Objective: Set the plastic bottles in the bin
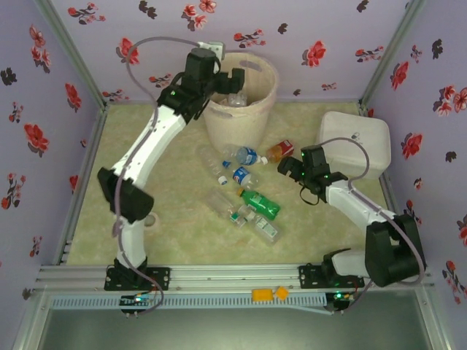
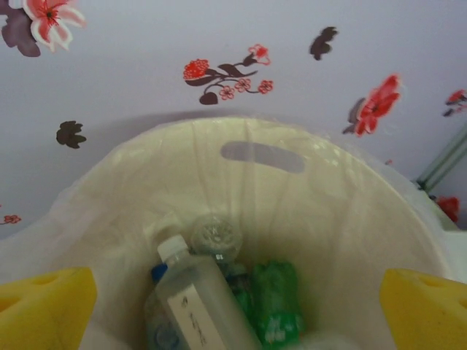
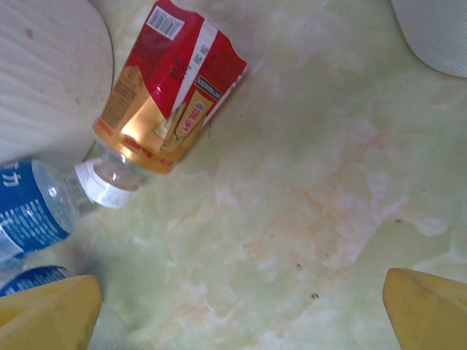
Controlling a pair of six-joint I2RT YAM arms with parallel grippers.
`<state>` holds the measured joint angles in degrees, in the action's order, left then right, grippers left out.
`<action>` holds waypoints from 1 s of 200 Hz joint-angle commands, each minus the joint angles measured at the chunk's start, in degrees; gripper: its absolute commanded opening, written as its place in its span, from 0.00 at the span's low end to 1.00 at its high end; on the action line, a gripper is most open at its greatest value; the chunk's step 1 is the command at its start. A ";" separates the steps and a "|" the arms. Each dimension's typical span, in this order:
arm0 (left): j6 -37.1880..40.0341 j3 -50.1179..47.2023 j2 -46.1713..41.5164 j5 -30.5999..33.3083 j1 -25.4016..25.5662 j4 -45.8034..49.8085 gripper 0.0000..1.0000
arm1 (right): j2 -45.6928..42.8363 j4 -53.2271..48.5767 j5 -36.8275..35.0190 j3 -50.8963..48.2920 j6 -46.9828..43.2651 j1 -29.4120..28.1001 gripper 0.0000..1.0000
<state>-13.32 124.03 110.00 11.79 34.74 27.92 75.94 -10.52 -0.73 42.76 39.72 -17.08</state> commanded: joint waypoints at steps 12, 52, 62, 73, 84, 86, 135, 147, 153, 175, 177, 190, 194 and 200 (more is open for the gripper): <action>2.19 -22.41 -19.42 -0.52 2.86 -16.67 1.00 | 6.38 3.22 4.55 6.75 4.72 1.56 1.00; -5.55 -52.24 -37.77 -2.34 3.58 -32.02 1.00 | 16.63 6.84 6.65 13.59 9.25 1.71 1.00; -7.50 -57.45 -41.23 -2.54 3.80 -32.77 1.00 | 18.73 6.99 6.55 15.16 9.81 1.72 1.00; -9.91 -63.04 -44.72 -2.48 4.12 -33.18 1.00 | 20.88 7.07 6.26 16.76 10.44 1.71 1.00; -12.38 -68.46 -47.76 -2.47 4.33 -33.50 1.00 | 22.86 7.17 6.42 18.35 10.84 1.71 1.00; -12.99 -69.42 -48.29 -2.52 4.36 -33.53 1.00 | 23.25 7.14 6.50 18.68 10.89 1.75 1.00; -29.06 -90.70 -53.83 -2.23 5.24 -37.55 1.00 | 29.88 6.15 5.65 23.34 12.56 1.74 1.00; -31.96 -93.55 -54.20 -1.08 5.49 -38.15 1.00 | 30.87 6.63 5.14 23.33 13.58 1.73 1.00; -32.97 -94.50 -54.52 -0.39 5.51 -38.62 1.00 | 31.45 6.82 5.00 23.33 13.99 1.70 1.00; -34.39 -96.08 -55.15 2.95 5.53 -40.49 1.00 | 33.01 6.19 4.41 23.70 14.93 1.74 0.99; -34.40 -96.01 -55.17 3.21 5.56 -40.60 1.00 | 33.12 6.21 4.42 23.75 15.01 1.71 0.99; -34.23 -95.77 -55.15 5.27 5.52 -41.47 1.00 | 33.68 6.13 4.17 23.55 15.33 1.74 0.99; -34.14 -95.65 -55.12 5.85 5.53 -41.81 1.00 | 33.77 6.17 4.04 23.43 15.49 1.76 0.99; -33.74 -95.48 -54.98 6.40 5.51 -42.40 1.00 | 33.84 6.44 4.07 23.25 15.43 1.73 0.97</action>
<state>-44.86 27.90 56.38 13.10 39.92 -8.05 108.60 -4.10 5.02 65.21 53.19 -15.73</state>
